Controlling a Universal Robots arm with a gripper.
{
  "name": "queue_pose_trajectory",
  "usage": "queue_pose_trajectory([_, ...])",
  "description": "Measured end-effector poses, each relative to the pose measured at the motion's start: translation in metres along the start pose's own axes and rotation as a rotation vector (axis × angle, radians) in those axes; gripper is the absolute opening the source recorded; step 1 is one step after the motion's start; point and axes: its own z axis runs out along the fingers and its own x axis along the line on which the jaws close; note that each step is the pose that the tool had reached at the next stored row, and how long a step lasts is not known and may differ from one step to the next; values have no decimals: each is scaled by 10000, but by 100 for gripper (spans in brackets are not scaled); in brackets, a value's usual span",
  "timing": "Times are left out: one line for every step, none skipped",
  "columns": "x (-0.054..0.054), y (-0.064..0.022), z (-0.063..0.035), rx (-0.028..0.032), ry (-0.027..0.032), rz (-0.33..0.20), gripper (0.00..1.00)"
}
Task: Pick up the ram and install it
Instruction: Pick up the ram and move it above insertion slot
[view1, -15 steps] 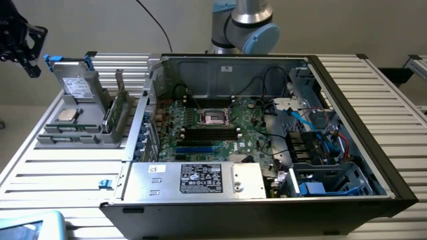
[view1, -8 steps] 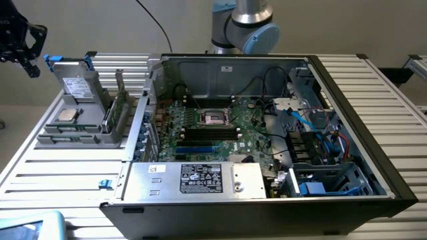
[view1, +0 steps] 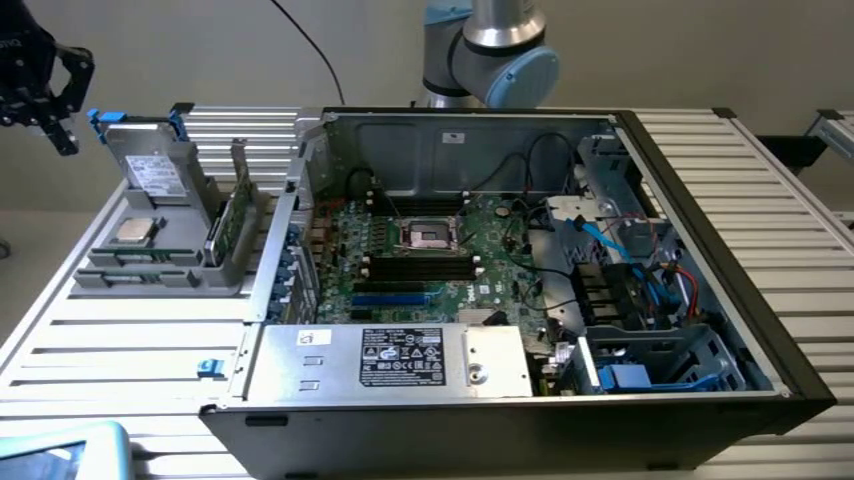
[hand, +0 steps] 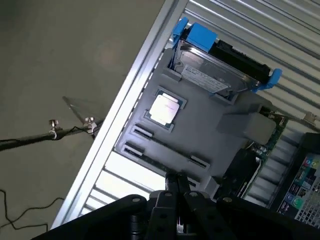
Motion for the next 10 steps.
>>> queue_pose_trajectory([0, 0, 0, -3, 9, -179, 11])
queue_pose_trajectory([0, 0, 0, -5, 18, -360, 11])
queue_pose_trajectory([0, 0, 0, -8, 26, -555, 11])
queue_pose_trajectory([0, 0, 0, -11, 34, -730, 11])
queue_pose_trajectory([0, 0, 0, -13, 43, -909, 11])
queue_pose_trajectory([0, 0, -1, -16, 51, -1088, 11])
queue_pose_trajectory([0, 0, -1, -19, 60, -1286, 11])
queue_pose_trajectory([0, 0, -1, -22, 68, -1463, 11])
queue_pose_trajectory([0, 0, -1, -24, 77, -1644, 11])
queue_pose_trajectory([0, 0, 0, -27, 85, -1823, 11])
